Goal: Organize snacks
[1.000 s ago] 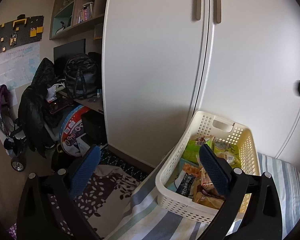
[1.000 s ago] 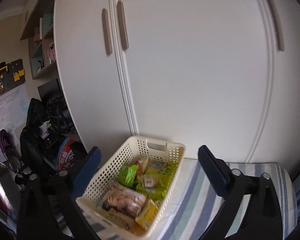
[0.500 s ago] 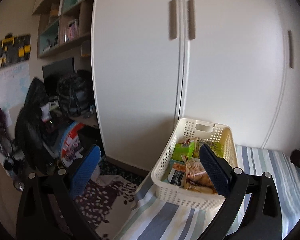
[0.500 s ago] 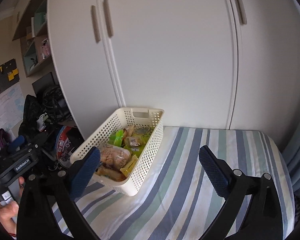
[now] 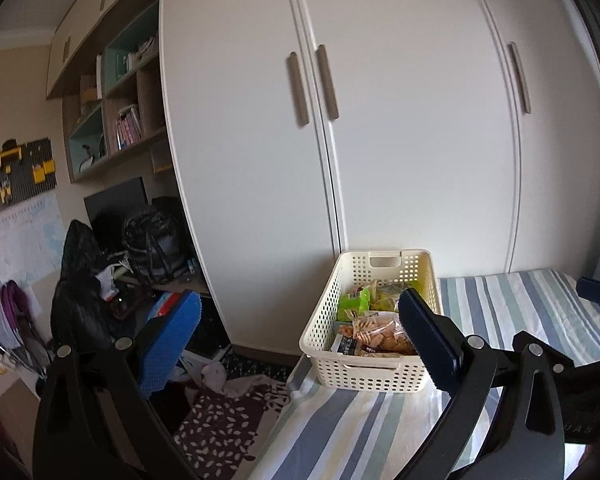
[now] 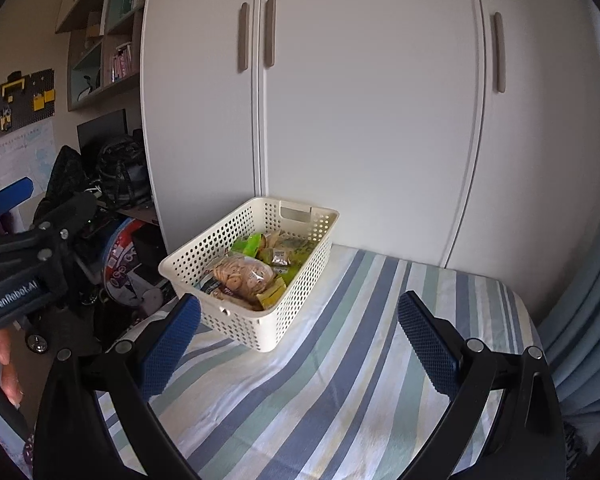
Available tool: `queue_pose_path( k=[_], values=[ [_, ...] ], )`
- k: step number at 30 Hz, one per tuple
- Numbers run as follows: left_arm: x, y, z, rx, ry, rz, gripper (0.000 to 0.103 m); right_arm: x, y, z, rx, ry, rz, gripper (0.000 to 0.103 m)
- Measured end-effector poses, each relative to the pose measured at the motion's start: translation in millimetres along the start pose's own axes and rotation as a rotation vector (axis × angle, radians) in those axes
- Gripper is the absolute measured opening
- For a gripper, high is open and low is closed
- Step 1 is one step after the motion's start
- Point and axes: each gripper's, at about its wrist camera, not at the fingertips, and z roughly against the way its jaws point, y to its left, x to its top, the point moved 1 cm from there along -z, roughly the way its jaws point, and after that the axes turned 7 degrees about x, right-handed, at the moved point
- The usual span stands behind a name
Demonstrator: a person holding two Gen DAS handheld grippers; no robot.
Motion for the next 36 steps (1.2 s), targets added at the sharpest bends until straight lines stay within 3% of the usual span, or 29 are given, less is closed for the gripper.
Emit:
queue_pose_path(
  k=[4,19,28,36],
  values=[
    [-5.2,-5.7,6.2,0.005,0.004,-0.003,0.101,-4.7,-5.8,1.6,0.037,0.005,-0.037,0.098],
    [-16.4,-6.8,-3.2,0.006,0.042,-0.029,0.101,-10.4,9.4,-9.1,0.001,0.026,0.005,0.098],
    [-24.7,-4.8,-14.2,0.028,0.065,-0.050,0.101,-11.6,13.9,-16.8,-0.075,0.013,0.043,0.098],
    [-38.9,-3.2,-30.7,0.053,0.106,-0.076,0.101,-12.4,18.9,-31.5,-0.044,0.039,0.059,0.098]
  ],
)
